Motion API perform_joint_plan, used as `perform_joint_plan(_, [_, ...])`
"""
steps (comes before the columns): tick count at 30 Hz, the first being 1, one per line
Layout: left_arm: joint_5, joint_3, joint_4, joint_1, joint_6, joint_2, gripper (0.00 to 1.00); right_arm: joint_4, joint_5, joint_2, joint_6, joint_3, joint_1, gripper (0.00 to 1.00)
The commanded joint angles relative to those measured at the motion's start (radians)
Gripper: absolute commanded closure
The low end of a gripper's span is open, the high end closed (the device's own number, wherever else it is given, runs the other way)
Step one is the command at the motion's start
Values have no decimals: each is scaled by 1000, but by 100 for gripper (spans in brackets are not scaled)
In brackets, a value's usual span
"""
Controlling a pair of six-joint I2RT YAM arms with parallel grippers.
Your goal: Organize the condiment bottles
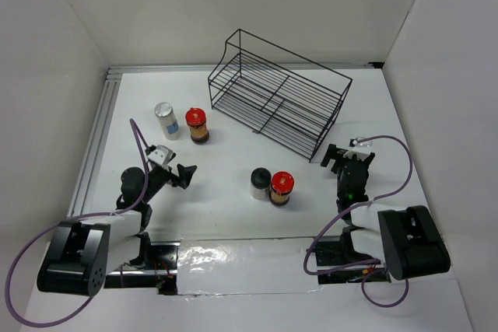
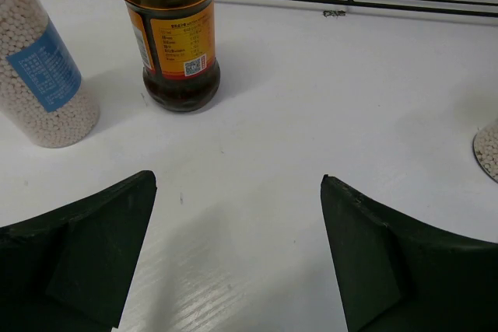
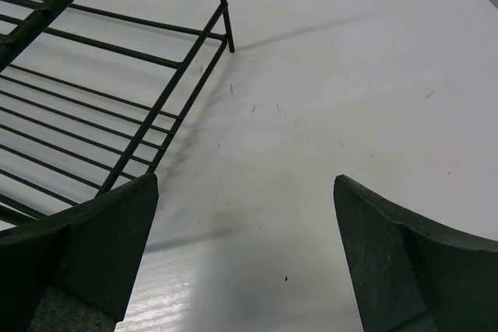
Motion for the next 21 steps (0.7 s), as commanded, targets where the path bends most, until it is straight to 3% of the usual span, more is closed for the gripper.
perform_joint_plan(1, [21,-19,66,4,18,-1,1,83,8,-9,-9,-38,-2,0])
perform_joint_plan(8, [86,-19,56,4,51,-27,1,76,8,0,-7,-33,-3,0])
perform_joint_plan(9, [83,-9,5,3,41,-95,1,86,9,-4,-9,-37,-2,0])
perform_joint_plan(10, [68,45,-171,6,32,-142,1,73,23,-18,-6,-39,-2,0])
perform_joint_plan(12, [67,140,-414,9,66,-262,1,-142,101,-100,41,78,-5,0])
perform_joint_plan(15, [67,232,-610,9,160,-409,1,-402,187,-215,92,157,-13,0])
perform_joint_plan(20, [34,266,-887,9,242,-591,1,-560,89,-446,40,229,7,0])
perform_joint_plan(21, [46,284,-911,11,245,-604,1,-653,91,-484,40,255,9,0])
